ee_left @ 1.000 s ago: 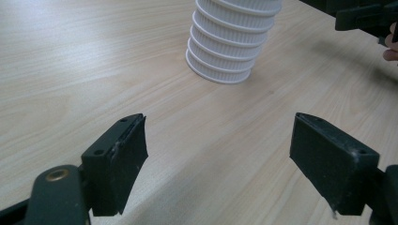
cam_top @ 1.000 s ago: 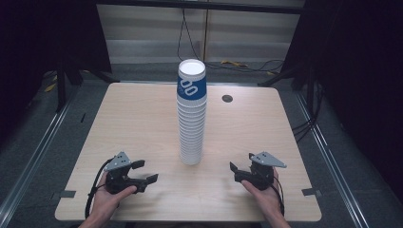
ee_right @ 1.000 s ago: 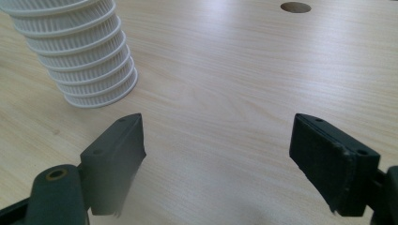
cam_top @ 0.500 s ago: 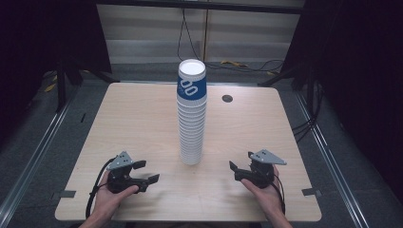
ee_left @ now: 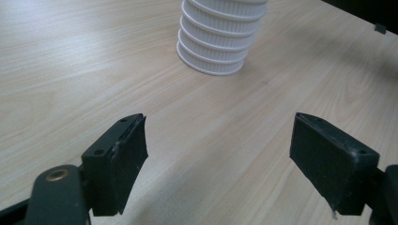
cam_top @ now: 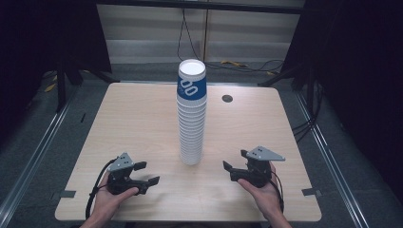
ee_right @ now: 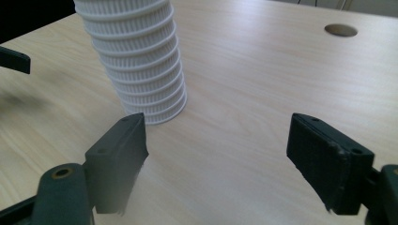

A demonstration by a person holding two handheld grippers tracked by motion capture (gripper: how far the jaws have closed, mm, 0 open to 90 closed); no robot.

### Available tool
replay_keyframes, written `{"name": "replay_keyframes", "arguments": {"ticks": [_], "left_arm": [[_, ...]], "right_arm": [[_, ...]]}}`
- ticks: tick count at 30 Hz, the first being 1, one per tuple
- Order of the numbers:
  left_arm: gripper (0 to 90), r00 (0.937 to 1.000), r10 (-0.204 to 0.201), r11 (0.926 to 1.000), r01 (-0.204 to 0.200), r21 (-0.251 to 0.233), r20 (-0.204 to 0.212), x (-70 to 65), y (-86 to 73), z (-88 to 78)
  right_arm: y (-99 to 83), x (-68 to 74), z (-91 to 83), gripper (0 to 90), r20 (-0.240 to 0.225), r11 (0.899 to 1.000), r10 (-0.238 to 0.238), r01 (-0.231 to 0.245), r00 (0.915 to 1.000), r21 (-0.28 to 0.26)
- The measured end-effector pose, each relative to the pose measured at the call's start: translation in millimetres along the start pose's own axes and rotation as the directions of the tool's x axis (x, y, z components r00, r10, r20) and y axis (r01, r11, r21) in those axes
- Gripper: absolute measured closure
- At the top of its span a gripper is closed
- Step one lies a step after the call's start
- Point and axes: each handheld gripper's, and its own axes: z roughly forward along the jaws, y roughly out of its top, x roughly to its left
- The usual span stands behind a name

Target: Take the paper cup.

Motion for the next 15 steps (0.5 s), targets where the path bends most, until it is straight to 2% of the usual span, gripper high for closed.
{"name": "replay_keyframes", "arguments": {"ticks": [2,3,4,7,8,9,12,14,15], "left_arm": [[19.2,1.0,0.003,1.0,-0.003,0.003,-0.001,1.1,1.1,1.2],[19.2,1.0,0.005,1.0,-0.005,0.004,0.003,1.7,1.3,2.1],[19.2,0.9999,0.01,0.9999,-0.01,0.004,0.007,2.1,1.4,2.3],[16.9,0.9997,0.014,0.9999,-0.014,-0.004,0.017,1.7,1.5,1.9],[16.9,0.9997,0.016,0.9998,-0.016,-0.007,0.017,1.3,1.4,1.1],[16.9,0.9997,0.016,0.9998,-0.016,-0.007,0.017,1.3,1.4,1.1],[16.9,0.9997,0.014,0.9999,-0.014,0.002,0.017,1.2,0.2,0.4],[17.0,0.9998,0.016,0.9999,-0.016,-0.001,0.015,1.2,-0.1,-0.7],[17.0,0.9997,0.022,0.9998,-0.022,-0.001,0.012,1.6,-0.1,-1.4]], "right_arm": [[3.7,-1.1,-1.0,18.1,-0.005,1.0,0.0,0.0,1.0,-0.001],[10.5,-3.0,-3.4,17.1,-0.028,1.0,0.022,-0.022,0.9994,-0.004],[13.1,-3.4,-4.6,17.2,-0.037,1.0,0.02,-0.02,0.9991,-0.005],[21.0,-5.0,-8.8,17.2,-0.047,1.0,0.02,-0.021,0.9987,-0.023],[32.0,-6.9,-13.6,17.5,-0.058,0.998,0.016,-0.019,0.9982,-0.055],[32.0,-6.9,-13.6,17.5,-0.058,0.998,0.016,-0.019,0.9982,-0.055],[53.3,-6.7,-20.7,17.5,-0.091,0.997,-0.017,0.01,0.9957,-0.076],[57.0,-5.9,-21.6,17.5,-0.093,0.997,-0.021,0.013,0.9955,-0.081],[65.8,-4.5,-23.6,18.0,-0.102,0.995,-0.037,0.027,0.9941,-0.101]]}}
